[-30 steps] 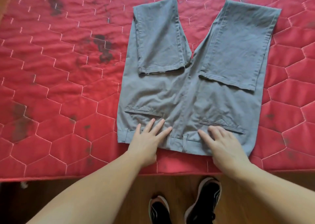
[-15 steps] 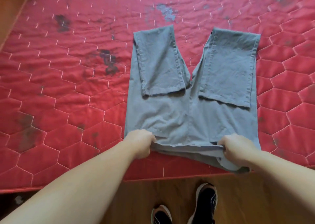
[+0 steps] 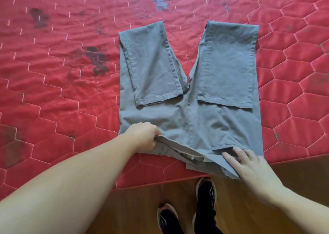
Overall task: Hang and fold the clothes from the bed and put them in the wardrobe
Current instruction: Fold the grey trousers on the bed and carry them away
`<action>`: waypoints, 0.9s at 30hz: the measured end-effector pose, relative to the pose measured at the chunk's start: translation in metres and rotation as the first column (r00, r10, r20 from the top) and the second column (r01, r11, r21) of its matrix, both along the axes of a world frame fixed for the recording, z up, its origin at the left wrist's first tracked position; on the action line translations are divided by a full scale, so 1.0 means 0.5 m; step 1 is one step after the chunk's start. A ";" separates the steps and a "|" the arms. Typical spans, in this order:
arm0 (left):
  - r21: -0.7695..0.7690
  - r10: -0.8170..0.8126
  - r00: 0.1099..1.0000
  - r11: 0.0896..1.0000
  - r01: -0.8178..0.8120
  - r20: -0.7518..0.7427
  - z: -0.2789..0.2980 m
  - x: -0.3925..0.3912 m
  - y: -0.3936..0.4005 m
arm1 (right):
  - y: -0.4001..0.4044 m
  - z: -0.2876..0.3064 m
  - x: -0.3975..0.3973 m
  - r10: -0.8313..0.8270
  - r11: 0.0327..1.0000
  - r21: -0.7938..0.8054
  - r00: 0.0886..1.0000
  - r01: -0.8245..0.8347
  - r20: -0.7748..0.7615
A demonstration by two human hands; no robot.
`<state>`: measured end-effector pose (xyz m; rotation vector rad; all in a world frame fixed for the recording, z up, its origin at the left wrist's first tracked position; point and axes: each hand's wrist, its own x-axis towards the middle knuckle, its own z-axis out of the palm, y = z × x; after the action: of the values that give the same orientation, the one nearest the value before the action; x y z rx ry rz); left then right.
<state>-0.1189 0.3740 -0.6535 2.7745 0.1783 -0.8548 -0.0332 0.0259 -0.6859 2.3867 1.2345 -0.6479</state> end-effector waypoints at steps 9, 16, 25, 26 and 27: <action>0.157 0.009 0.995 0.987 -0.024 0.097 -0.006 0.014 0.021 | 0.069 0.077 0.129 -0.429 0.795 0.400 0.889 0.455 -0.159; 0.197 0.062 0.995 0.977 -0.077 0.084 -0.020 0.028 0.021 | 0.049 0.073 0.071 0.346 0.844 0.444 0.938 -0.300 -0.023; 0.188 0.119 0.990 0.973 -0.131 0.072 -0.036 0.012 0.027 | 0.038 0.084 0.126 -0.161 0.833 0.465 0.935 0.300 -0.314; 0.198 0.131 0.987 0.969 -0.146 0.088 -0.034 0.012 0.032 | 0.041 0.088 0.143 -0.253 0.789 0.442 0.881 0.426 -0.399; 0.213 0.143 0.984 0.963 -0.163 0.105 -0.031 0.013 0.038 | 0.046 0.092 0.162 -0.313 0.755 0.425 0.844 0.499 -0.435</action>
<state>-0.1123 0.3930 -0.6689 2.9465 0.4941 -0.7107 0.0478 0.0488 -0.6400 3.1761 1.1141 -0.9974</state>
